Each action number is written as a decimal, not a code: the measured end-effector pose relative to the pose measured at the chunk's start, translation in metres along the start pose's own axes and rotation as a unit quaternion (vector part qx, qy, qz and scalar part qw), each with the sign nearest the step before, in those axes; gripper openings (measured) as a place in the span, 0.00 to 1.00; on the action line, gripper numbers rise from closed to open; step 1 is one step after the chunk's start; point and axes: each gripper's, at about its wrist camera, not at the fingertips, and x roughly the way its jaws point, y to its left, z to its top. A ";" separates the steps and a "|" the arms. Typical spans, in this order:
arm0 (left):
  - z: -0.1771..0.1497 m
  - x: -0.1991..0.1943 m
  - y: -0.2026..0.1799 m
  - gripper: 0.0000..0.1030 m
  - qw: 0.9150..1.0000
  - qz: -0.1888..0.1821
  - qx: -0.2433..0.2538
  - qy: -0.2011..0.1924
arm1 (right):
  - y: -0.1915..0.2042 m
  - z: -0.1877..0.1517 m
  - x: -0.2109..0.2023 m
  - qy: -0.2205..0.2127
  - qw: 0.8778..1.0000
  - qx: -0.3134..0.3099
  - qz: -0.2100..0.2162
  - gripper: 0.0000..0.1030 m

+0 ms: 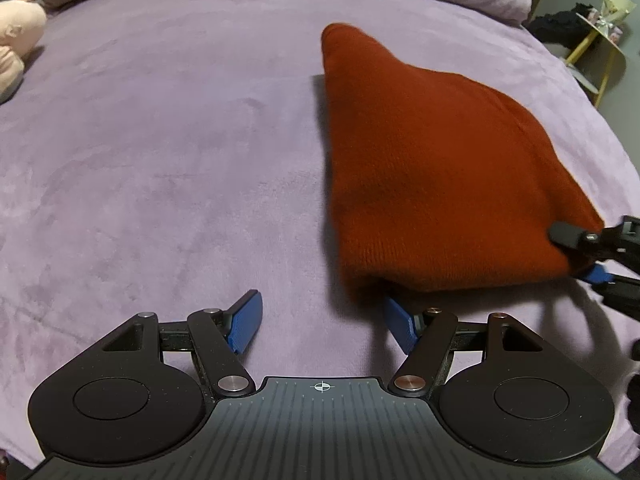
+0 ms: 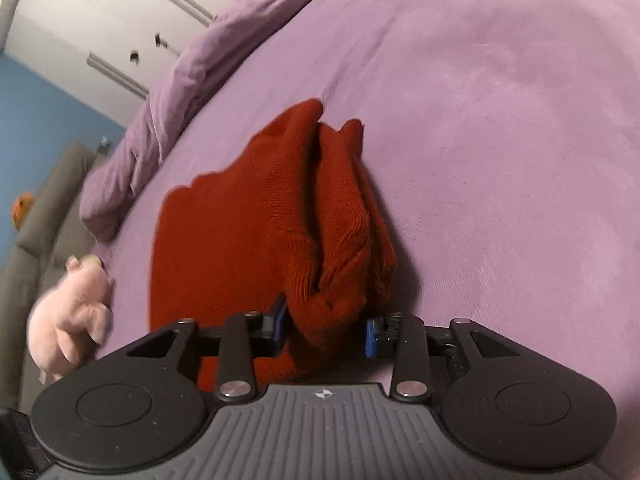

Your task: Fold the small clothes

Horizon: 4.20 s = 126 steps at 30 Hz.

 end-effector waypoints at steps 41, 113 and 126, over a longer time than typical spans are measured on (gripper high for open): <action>-0.025 -0.048 -0.010 0.89 0.999 0.050 -0.002 0.004 | 0.056 -0.072 -0.049 0.078 0.958 -0.243 -0.133 0.54; 0.011 -0.060 -0.042 0.93 0.994 0.067 0.074 0.035 | 0.111 -0.039 -0.044 0.070 0.933 -0.262 -0.236 0.80; 0.010 -0.056 -0.042 0.93 0.994 0.067 0.076 0.039 | 0.109 -0.039 -0.043 0.070 0.934 -0.259 -0.236 0.80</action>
